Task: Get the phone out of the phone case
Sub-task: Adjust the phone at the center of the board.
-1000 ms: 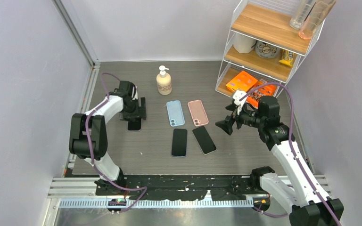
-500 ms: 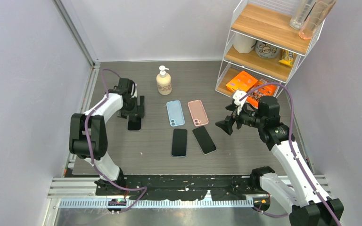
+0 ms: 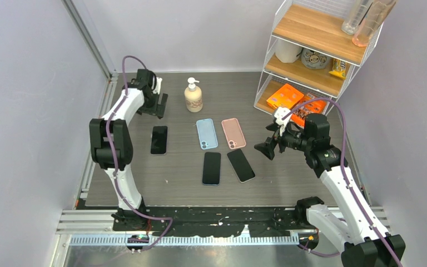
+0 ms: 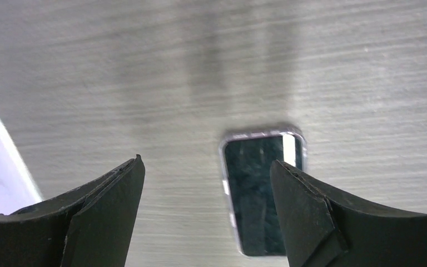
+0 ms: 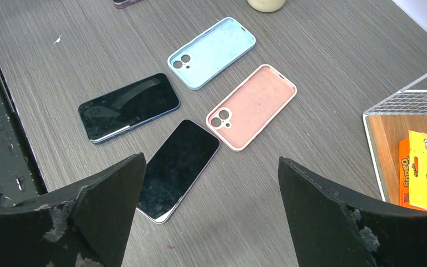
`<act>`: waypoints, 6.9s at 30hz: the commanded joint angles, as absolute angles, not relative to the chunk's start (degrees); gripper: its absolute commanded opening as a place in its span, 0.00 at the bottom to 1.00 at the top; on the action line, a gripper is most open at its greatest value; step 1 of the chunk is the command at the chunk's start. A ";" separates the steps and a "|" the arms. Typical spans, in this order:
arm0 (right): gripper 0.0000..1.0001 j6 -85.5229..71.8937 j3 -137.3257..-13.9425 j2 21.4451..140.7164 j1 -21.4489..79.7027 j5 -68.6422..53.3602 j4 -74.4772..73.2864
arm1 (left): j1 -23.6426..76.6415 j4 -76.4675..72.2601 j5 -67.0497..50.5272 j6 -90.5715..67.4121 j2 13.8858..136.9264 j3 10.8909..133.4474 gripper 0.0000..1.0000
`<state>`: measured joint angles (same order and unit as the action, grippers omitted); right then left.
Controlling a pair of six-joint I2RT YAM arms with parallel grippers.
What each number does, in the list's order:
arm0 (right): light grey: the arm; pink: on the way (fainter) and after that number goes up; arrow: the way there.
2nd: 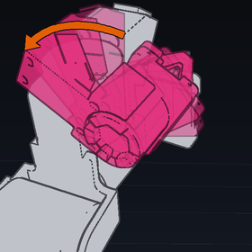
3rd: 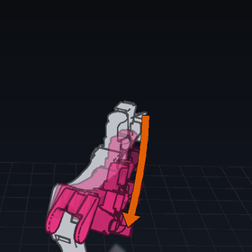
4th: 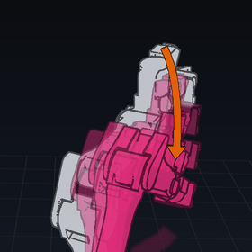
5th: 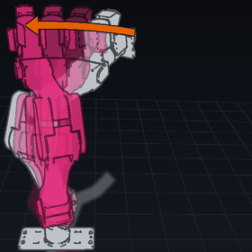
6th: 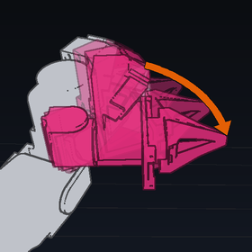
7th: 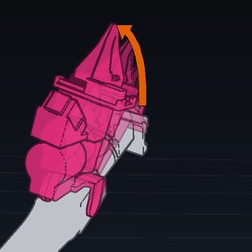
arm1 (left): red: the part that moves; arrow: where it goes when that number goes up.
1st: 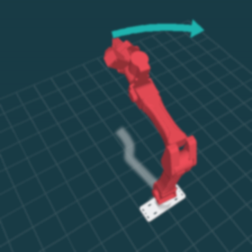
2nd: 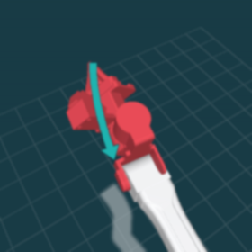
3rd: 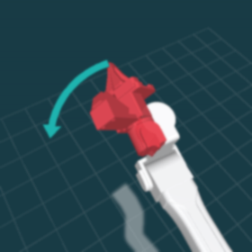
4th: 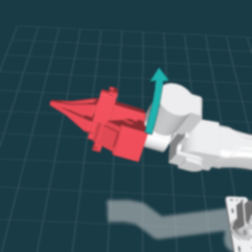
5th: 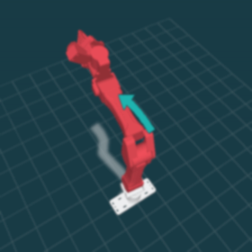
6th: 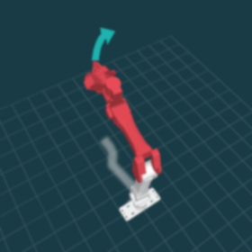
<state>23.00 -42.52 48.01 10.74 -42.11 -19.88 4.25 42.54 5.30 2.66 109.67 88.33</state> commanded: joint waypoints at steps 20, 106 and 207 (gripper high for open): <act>0.96 24.45 -42.77 47.76 10.55 -42.62 -19.72 | 4.09 47.36 18.19 31.46 121.15 95.45 0.91; 0.95 24.35 -42.68 47.01 10.55 -42.21 -19.97 | 18.69 52.93 0.27 6.53 109.25 87.49 1.00; 0.95 24.21 -42.85 47.10 10.57 -42.62 -20.13 | 18.06 53.47 35.52 27.28 124.08 89.42 0.95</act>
